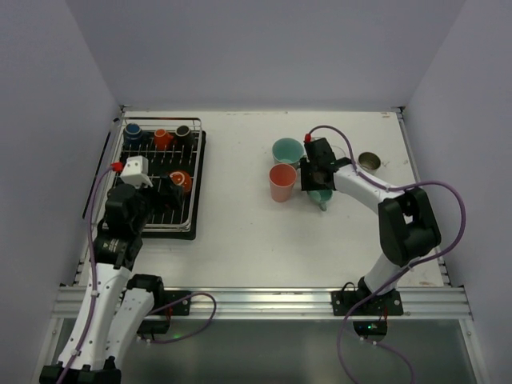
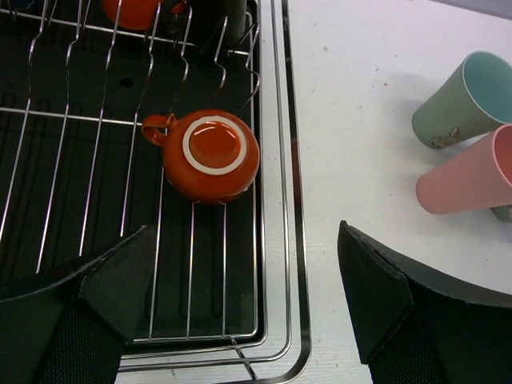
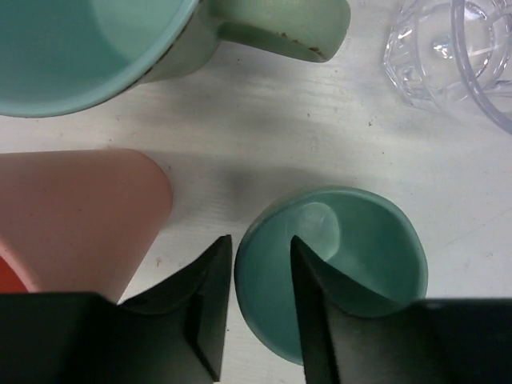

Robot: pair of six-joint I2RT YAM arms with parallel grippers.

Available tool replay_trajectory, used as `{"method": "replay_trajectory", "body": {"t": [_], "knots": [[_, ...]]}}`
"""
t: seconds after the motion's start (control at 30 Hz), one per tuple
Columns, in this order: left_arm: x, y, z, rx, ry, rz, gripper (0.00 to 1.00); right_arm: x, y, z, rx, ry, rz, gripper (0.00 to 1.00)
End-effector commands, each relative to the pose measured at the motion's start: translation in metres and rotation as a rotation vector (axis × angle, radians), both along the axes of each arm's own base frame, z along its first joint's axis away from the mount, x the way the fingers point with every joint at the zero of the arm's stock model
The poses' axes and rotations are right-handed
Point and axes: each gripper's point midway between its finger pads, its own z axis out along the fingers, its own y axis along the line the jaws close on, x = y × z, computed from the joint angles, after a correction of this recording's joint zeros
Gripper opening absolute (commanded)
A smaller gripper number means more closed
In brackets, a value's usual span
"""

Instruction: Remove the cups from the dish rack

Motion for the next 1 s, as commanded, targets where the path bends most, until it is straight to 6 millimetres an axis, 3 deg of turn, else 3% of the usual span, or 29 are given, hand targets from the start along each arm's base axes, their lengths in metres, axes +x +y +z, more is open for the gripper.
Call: {"method": "replay_trajectory", "body": {"t": [0.0, 0.1, 0.23, 0.3, 0.33, 0.4, 0.47, 0.5, 0.73, 0.97], "knots": [[0.008, 0.001, 0.007, -0.01, -0.012, 0.02, 1.0, 0.011, 0.004, 0.03, 0.044, -0.092, -0.024, 0.41], [0.014, 0.0, 0.006, -0.039, 0.015, 0.041, 1.0, 0.005, 0.009, 0.061, 0.112, -0.156, -0.009, 0.56], [0.021, 0.002, 0.004, -0.084, 0.029, 0.093, 1.0, -0.007, 0.008, 0.077, 0.147, -0.19, -0.008, 0.58], [0.026, 0.003, 0.0, -0.113, 0.04, 0.119, 1.0, -0.014, 0.006, 0.096, 0.177, -0.242, -0.005, 0.59], [0.029, 0.002, -0.002, -0.125, 0.049, 0.123, 1.0, -0.021, 0.003, 0.095, 0.185, -0.243, -0.004, 0.59], [0.035, 0.001, -0.005, -0.148, 0.062, 0.14, 1.0, -0.029, 0.004, 0.116, 0.233, -0.308, 0.008, 0.59], [0.046, 0.006, -0.012, -0.144, 0.078, 0.183, 1.0, -0.041, 0.009, 0.118, 0.279, -0.318, 0.043, 0.59], [0.052, 0.008, -0.018, -0.144, 0.1, 0.208, 1.0, -0.046, 0.009, 0.132, 0.31, -0.359, 0.054, 0.6], [0.086, 0.018, -0.034, -0.131, 0.139, 0.312, 1.0, -0.071, 0.016, 0.152, 0.415, -0.441, 0.125, 0.63], [0.104, 0.015, -0.044, -0.111, 0.144, 0.346, 1.0, -0.078, 0.024, 0.156, 0.461, -0.445, 0.172, 0.67]]}}
